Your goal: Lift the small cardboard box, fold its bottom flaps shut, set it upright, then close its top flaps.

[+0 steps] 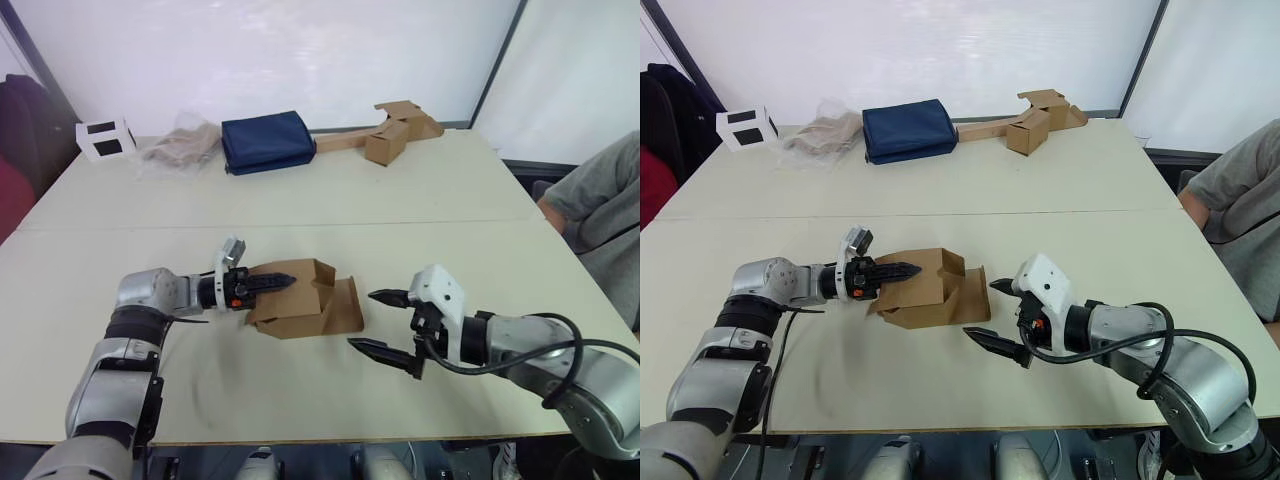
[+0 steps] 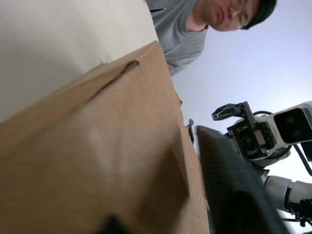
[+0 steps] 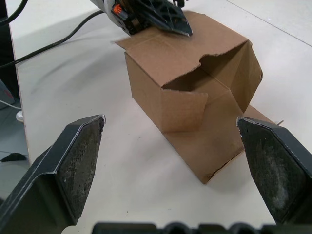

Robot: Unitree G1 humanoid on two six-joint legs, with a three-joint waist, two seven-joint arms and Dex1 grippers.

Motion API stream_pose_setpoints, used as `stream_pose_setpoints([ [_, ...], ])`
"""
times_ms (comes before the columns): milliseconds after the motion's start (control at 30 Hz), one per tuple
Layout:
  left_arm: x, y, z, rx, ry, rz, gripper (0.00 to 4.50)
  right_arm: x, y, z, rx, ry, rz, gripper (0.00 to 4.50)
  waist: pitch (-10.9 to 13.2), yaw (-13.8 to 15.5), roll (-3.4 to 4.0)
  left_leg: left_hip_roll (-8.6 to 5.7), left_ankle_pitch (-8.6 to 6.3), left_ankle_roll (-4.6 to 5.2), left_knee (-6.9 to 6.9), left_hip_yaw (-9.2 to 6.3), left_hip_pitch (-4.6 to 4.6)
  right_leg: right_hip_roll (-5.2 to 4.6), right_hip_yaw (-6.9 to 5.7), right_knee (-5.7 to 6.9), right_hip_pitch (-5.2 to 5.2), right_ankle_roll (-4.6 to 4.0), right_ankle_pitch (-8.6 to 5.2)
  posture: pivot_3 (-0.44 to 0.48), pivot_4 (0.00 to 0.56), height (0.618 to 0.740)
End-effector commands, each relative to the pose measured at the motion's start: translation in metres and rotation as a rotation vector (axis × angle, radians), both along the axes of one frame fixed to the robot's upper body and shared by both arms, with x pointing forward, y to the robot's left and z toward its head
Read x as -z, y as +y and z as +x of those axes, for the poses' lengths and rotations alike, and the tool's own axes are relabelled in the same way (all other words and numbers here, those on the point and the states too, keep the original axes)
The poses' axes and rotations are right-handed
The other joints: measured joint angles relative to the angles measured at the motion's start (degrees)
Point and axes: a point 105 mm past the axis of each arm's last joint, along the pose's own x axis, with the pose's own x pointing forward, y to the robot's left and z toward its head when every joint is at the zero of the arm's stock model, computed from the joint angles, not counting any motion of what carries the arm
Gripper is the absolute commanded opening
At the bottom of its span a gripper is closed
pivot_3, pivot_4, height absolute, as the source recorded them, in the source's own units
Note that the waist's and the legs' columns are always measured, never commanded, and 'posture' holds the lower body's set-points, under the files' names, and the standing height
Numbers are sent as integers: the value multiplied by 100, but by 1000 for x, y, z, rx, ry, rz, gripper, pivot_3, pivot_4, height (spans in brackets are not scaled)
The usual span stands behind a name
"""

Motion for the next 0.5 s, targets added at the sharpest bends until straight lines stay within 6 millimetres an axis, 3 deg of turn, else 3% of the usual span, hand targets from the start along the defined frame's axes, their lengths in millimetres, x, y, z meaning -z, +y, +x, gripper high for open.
stream_pose_setpoints([
  [33, -13, 0, 2, 6, -50, -27, 37, -7, 3, -1, -18, -34, 10, 4500, 0, 0, 0, 0, 0, 0, 0, 0, 0, 0, 0, 0, 0, 0, 0, 0, 150, 740],
  [233, -27, 4, -2, 8, -124, -40, 37, -15, 3, 3, -4, -38, 66, 4500, 0, 1, 0, 0, 0, 0, 0, -1, 0, 0, 0, 0, 0, 0, 0, 0, 150, 740],
  [367, -61, 5, -3, 12, -291, -60, 37, -38, -4, 22, 103, -90, 243, 4500, 0, -2, -1, 2, 0, 0, 0, -3, 0, 0, 0, 1, 0, 0, 0, 0, 150, 740],
  [500, -95, 2, -5, 36, -500, -23, 37, -64, -23, 54, 277, -184, 388, 4500, 0, 9, -1, 1, 1, -3, 1, -2, 0, -2, 0, 4, -1, 0, 0, 0, 150, 740],
])
